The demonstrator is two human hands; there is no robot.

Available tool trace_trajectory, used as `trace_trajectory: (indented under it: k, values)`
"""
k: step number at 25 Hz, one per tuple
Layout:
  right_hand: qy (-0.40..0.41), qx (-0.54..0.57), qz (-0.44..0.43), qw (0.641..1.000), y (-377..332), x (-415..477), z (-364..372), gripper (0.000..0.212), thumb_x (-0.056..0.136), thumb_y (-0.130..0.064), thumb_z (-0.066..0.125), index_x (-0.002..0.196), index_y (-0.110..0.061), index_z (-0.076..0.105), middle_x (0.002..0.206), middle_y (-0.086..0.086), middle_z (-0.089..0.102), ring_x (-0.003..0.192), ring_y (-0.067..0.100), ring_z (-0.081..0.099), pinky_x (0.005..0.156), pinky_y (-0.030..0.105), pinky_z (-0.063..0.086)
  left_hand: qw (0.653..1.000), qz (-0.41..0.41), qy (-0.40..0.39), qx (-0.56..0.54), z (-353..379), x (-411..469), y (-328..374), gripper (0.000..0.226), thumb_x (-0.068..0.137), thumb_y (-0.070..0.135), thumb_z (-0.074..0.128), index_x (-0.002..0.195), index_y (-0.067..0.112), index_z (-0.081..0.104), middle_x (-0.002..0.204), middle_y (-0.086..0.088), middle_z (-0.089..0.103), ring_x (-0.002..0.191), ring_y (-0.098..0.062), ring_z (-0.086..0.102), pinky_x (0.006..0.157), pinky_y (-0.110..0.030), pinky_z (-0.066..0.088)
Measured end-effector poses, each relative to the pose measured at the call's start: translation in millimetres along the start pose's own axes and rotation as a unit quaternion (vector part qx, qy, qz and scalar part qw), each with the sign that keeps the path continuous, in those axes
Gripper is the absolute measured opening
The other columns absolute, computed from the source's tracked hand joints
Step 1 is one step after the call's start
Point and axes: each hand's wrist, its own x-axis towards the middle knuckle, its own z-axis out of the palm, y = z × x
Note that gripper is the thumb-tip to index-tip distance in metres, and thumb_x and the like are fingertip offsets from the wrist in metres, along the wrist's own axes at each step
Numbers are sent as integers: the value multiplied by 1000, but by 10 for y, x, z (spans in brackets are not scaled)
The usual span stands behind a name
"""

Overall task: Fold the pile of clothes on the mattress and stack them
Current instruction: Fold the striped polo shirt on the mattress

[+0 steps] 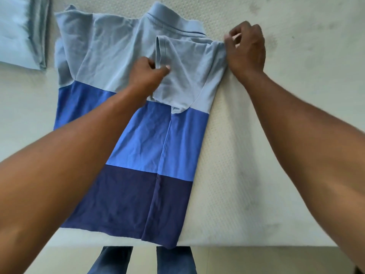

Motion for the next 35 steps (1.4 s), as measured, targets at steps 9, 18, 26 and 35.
trace_trajectory:
  k: [9,18,26,35]
  values:
    - [-207,72,-4,976,-136,-485,-5,63,98,-25,56,157,-38,40,92,1,71,87,10,65,87,20,50,992,-45,-47,-112,-21,-352,8,39,90,0,58,126,15,57,112,-12,70,87,-28,75,53,-39,61]
    - [-177,497,274,804,-221,-1117,40,42,110,-40,46,149,-26,50,100,15,78,78,26,76,66,37,62,931,316,-124,132,142,-612,307,66,93,22,63,153,39,43,84,12,70,72,2,67,76,-16,52]
    - [-53,291,229,927,-190,-1215,133,51,76,-24,82,125,-20,66,104,-4,75,92,9,73,91,36,60,852,379,-182,313,161,-724,-317,35,89,23,59,120,17,72,121,0,71,104,-29,64,84,-46,56]
    - [-66,-159,-34,984,-492,-1811,271,27,82,-23,69,108,-22,70,110,5,61,104,30,58,86,43,43,845,356,-135,376,-476,-839,-604,36,89,20,51,115,18,75,123,1,71,107,-31,60,79,-47,56]
